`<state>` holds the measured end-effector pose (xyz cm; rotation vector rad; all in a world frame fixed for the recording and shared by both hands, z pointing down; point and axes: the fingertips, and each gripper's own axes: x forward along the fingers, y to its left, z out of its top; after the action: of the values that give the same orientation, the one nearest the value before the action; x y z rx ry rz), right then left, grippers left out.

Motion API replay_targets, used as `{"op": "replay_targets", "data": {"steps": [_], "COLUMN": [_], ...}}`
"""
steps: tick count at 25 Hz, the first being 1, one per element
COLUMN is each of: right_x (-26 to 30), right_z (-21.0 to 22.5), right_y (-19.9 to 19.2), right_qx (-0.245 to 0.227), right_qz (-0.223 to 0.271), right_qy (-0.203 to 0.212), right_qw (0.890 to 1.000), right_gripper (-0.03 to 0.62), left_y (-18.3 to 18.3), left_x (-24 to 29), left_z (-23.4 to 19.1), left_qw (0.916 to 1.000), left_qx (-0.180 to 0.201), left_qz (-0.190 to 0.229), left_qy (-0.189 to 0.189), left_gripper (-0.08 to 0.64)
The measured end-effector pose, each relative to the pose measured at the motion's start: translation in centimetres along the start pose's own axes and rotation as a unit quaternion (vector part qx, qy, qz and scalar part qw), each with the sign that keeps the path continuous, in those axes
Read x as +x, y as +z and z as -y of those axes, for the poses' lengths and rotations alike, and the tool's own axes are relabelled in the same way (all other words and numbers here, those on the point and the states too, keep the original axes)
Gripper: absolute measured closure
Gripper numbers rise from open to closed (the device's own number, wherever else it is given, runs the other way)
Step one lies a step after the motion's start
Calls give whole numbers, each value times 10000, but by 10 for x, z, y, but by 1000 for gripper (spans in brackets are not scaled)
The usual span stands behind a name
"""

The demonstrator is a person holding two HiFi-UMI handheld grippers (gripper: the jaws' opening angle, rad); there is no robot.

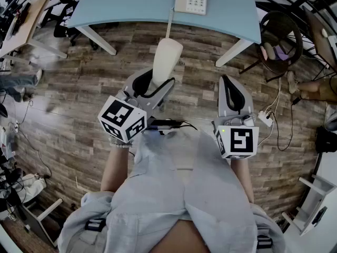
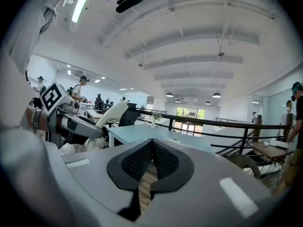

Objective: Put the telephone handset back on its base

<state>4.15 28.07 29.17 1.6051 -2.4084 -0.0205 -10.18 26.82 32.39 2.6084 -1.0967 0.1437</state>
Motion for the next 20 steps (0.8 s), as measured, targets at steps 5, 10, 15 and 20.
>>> {"op": "replay_targets", "data": {"steps": [5,10,15,20], "right_x": [1,4,10,12], "right_z": [-1,-3,-12,-24], "right_y": [1,4,12,17], "right_qx": [16,141,41,-42], "right_qz": [20,124,159,205], "right_qy": [-35,-153,-182,-243], "right_qw": [10000,9997,9997,9995], "right_gripper": [586,586,585,585], "left_y": [1,3,6,8], "left_x": [-1,-4,-7,-16], "left_z": [-1,-6,-10,-19], "left_qw": [10000,10000,9998,9997], "left_qx": [-4,3,28,55], "left_qz": [17,63,119,177], "left_qy": [-22,-67,-133,-187], "left_gripper": [348,348,348,348]}}
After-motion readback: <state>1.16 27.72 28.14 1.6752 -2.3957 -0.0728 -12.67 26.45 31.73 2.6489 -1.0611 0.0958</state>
